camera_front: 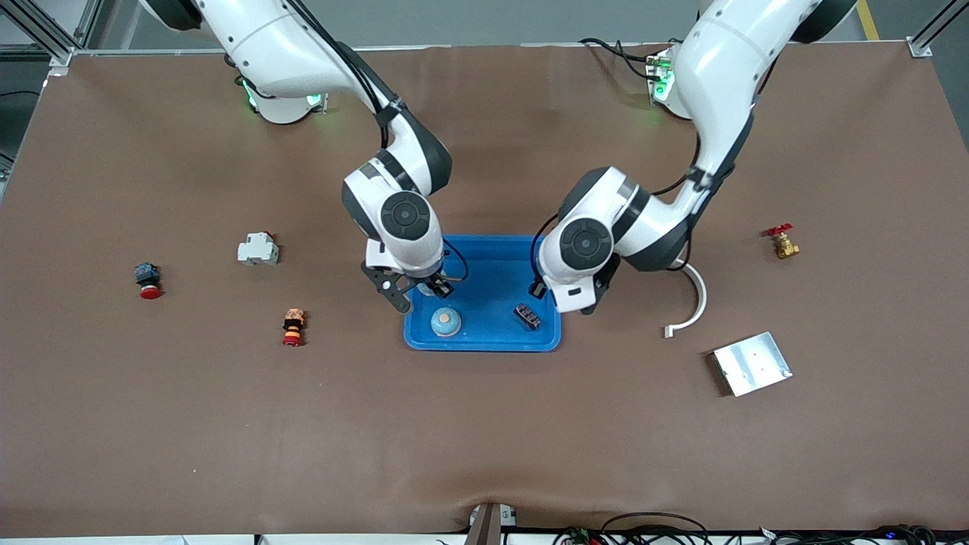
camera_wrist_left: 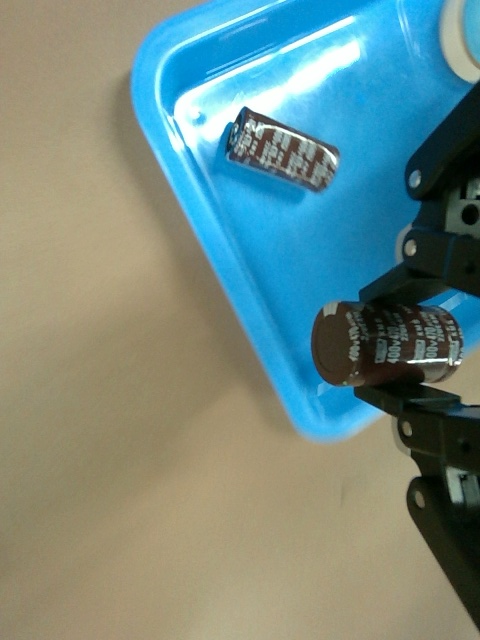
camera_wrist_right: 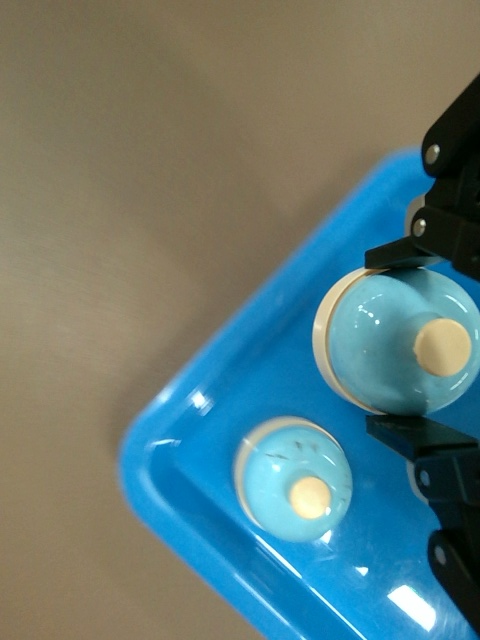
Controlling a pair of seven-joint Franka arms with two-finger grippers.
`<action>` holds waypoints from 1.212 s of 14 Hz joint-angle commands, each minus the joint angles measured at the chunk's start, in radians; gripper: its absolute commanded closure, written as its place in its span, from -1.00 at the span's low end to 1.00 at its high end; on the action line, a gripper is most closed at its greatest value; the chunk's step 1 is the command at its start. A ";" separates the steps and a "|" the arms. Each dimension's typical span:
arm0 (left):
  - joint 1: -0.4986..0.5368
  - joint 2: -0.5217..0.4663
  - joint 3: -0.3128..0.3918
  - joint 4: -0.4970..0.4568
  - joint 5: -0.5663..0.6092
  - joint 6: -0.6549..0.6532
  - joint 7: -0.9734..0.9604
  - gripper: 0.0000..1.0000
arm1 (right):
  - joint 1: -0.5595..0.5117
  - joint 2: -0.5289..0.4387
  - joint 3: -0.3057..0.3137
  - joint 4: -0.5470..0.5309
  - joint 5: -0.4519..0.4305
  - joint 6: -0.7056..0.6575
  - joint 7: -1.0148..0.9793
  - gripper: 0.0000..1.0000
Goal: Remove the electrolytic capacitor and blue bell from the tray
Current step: 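Lift the capacitor with the left gripper while the right gripper lifts the bell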
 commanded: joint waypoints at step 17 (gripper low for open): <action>0.681 -0.487 -0.071 -0.416 -0.009 -0.112 1.205 1.00 | -0.670 -0.354 0.007 -0.177 0.023 -0.234 -1.414 1.00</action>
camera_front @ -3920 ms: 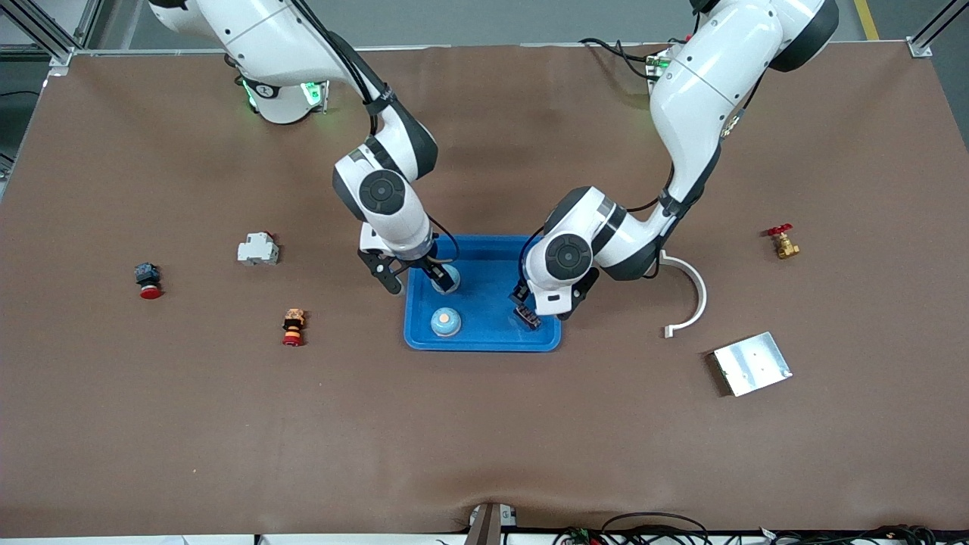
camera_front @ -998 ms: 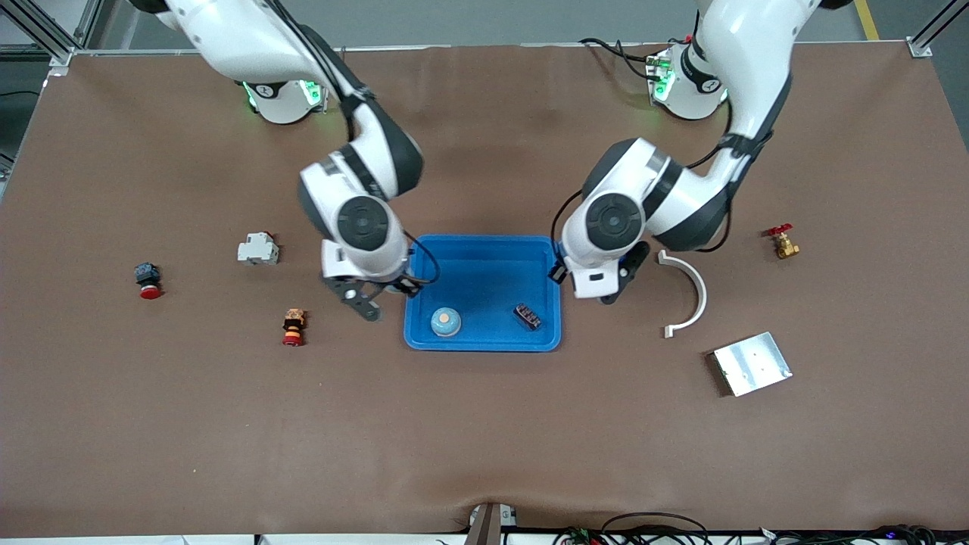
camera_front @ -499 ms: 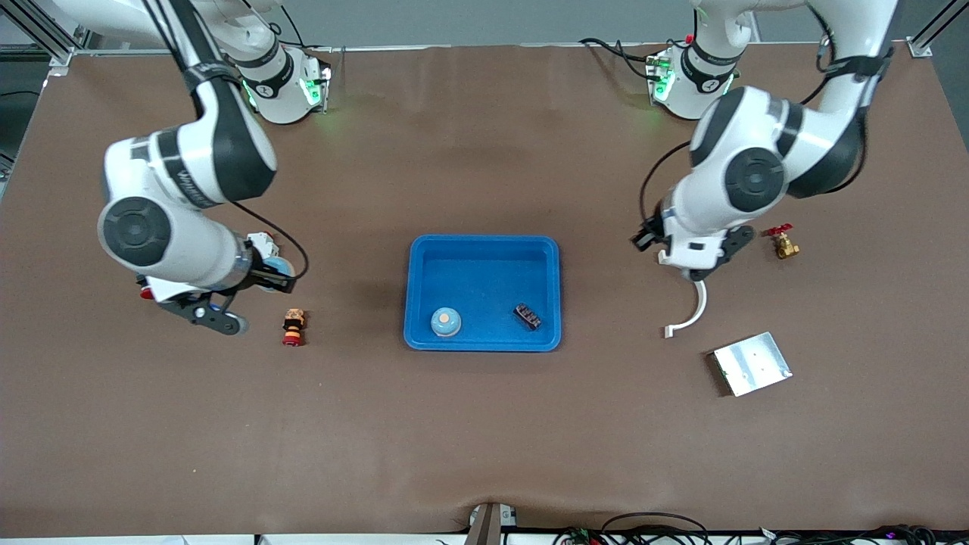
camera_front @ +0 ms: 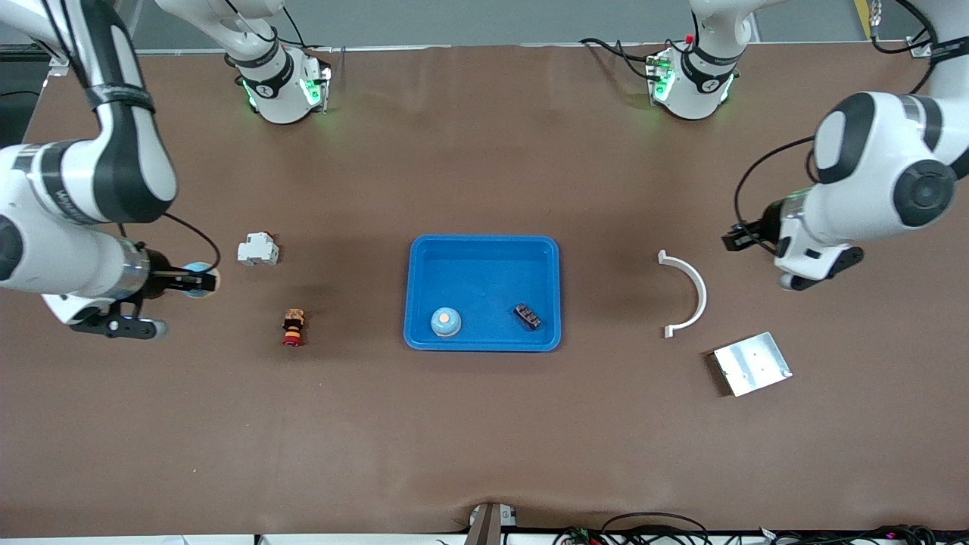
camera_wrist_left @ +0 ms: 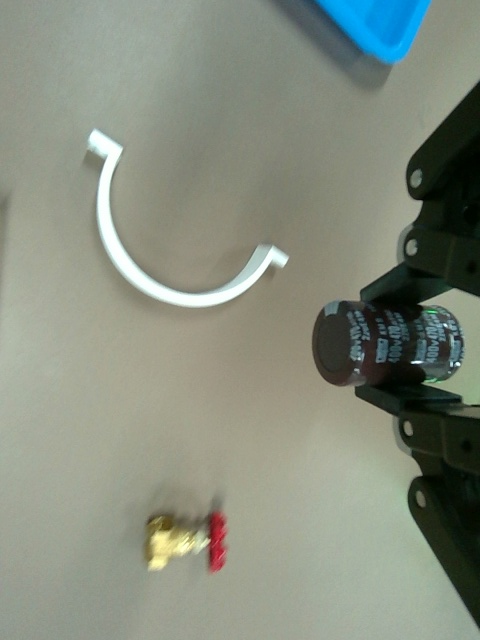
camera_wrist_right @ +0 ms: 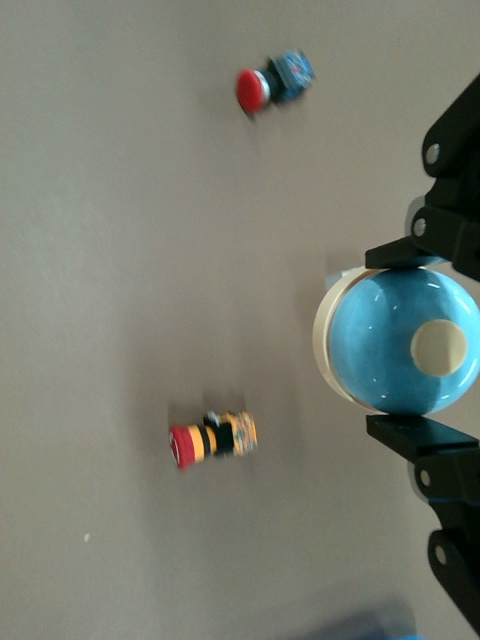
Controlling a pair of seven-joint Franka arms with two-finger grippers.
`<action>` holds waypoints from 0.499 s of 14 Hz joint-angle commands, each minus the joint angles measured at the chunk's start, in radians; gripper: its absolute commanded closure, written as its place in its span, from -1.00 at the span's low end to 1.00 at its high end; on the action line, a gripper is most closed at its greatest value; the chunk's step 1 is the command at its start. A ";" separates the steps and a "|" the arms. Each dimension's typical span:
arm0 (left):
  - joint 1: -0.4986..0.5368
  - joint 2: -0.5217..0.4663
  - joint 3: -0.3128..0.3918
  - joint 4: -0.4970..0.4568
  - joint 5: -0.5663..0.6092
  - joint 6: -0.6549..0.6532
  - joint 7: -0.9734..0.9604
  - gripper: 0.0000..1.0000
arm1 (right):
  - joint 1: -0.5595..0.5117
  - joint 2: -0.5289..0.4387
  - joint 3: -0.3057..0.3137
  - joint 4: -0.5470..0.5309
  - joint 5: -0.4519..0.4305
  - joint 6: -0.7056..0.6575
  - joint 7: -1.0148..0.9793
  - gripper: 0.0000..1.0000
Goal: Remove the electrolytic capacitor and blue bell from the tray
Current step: 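Lift the capacitor with the left gripper while the right gripper lifts the bell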
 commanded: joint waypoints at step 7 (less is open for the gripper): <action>0.070 0.167 -0.011 -0.024 0.182 0.225 0.069 1.00 | -0.227 -0.084 0.019 -0.299 0.004 0.336 -0.412 1.00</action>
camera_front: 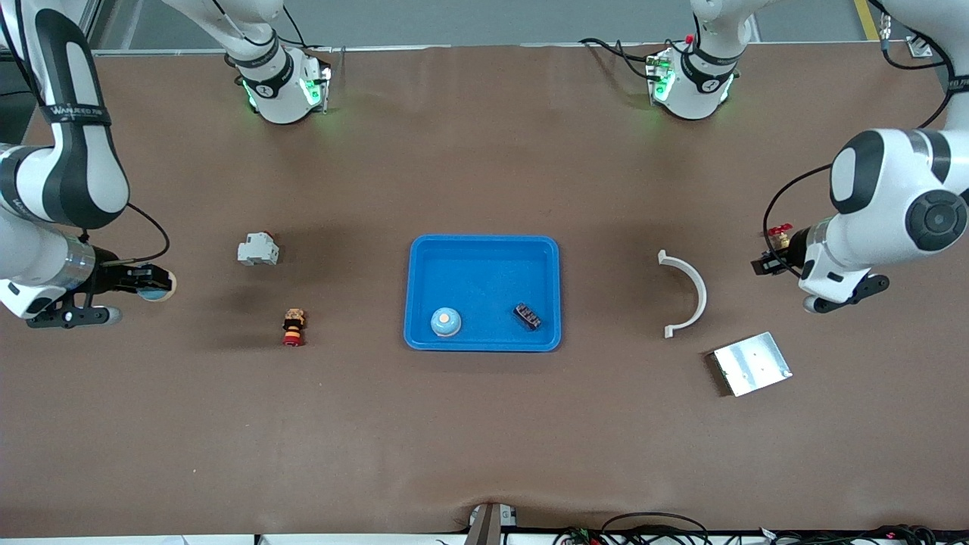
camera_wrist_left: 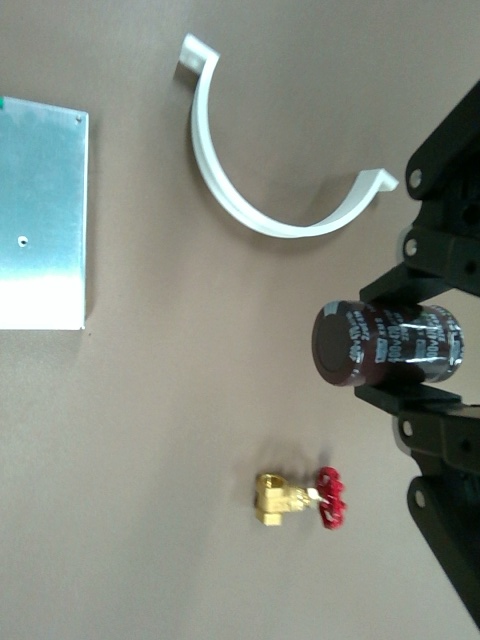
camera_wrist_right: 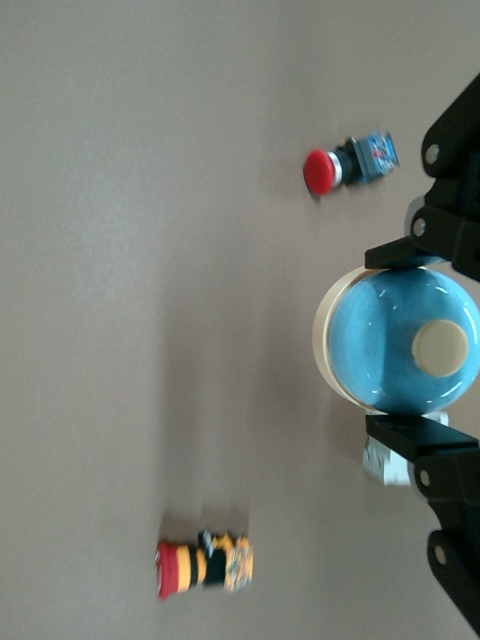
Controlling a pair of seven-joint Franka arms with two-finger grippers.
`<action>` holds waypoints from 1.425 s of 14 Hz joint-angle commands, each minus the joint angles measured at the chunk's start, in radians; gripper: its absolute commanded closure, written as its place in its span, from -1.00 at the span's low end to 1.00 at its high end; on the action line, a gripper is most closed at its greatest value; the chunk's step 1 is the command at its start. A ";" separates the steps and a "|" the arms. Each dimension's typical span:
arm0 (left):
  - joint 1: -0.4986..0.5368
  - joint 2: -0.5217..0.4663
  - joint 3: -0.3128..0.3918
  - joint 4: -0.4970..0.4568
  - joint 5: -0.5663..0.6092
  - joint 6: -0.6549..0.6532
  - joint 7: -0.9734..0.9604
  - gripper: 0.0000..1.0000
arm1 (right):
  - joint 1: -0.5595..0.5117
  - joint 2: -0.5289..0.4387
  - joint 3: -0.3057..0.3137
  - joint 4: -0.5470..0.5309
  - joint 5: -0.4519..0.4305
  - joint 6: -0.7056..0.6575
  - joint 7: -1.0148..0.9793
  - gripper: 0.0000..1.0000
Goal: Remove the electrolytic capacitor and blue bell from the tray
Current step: 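Open the left gripper by the arc while the right gripper releases the bell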
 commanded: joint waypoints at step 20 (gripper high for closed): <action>-0.017 0.312 -0.014 0.018 0.200 0.260 0.125 1.00 | -0.268 -0.107 0.021 -0.511 0.076 0.503 -0.381 1.00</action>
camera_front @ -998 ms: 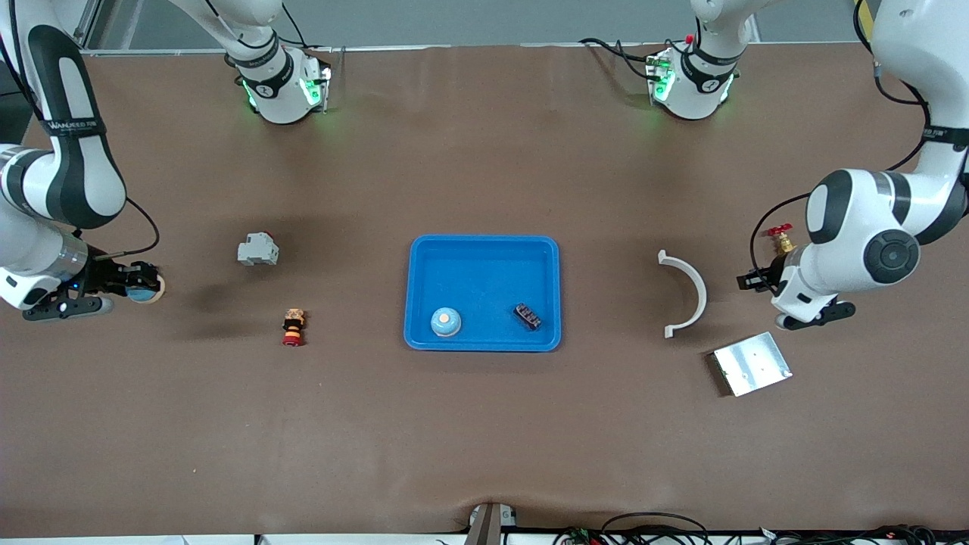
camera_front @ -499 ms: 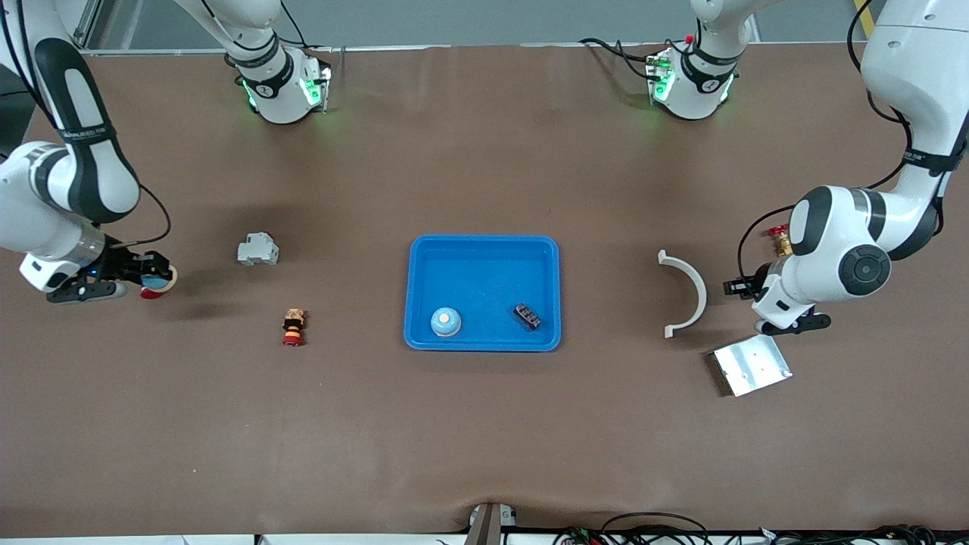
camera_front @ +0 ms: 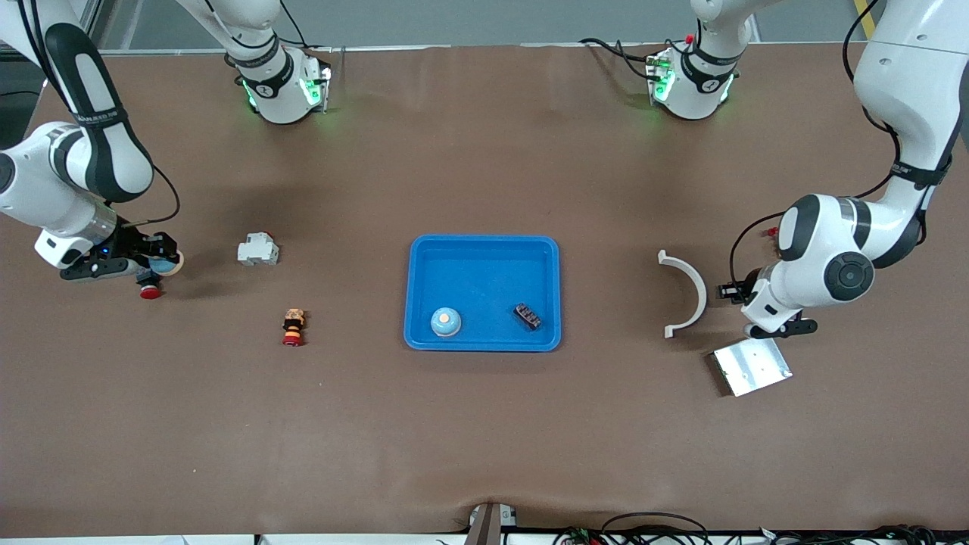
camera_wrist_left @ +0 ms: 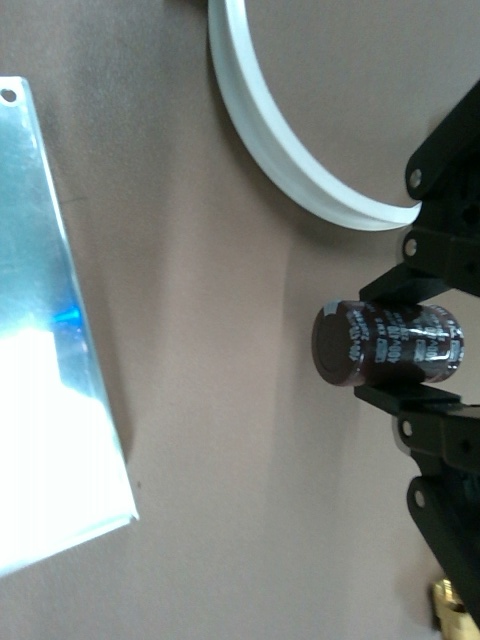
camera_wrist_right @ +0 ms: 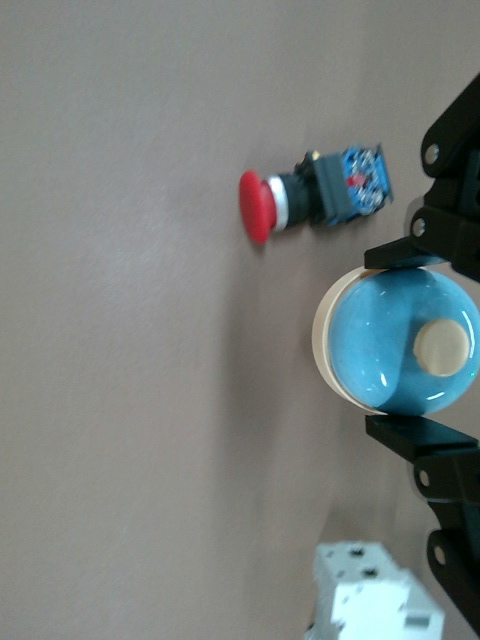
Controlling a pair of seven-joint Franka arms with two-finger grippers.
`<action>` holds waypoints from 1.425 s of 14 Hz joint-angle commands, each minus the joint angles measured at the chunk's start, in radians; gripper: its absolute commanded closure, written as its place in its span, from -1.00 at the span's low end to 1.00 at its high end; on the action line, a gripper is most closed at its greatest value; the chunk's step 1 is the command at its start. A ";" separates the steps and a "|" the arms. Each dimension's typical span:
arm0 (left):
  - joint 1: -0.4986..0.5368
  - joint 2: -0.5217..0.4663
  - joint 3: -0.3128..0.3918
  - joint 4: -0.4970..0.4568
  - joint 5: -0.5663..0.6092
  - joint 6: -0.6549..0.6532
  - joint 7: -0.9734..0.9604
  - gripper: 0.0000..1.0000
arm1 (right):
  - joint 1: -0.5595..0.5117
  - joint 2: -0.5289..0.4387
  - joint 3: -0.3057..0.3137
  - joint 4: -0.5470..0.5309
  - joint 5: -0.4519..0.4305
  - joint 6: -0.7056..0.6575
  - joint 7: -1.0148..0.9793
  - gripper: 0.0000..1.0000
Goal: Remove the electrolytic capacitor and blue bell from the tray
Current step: 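Open the left gripper by the arc while the right gripper releases the bell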
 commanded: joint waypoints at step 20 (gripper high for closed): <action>0.005 0.038 -0.007 0.014 0.037 0.038 -0.010 -1.00 | -0.068 0.055 0.023 -0.172 0.085 0.207 -0.042 1.00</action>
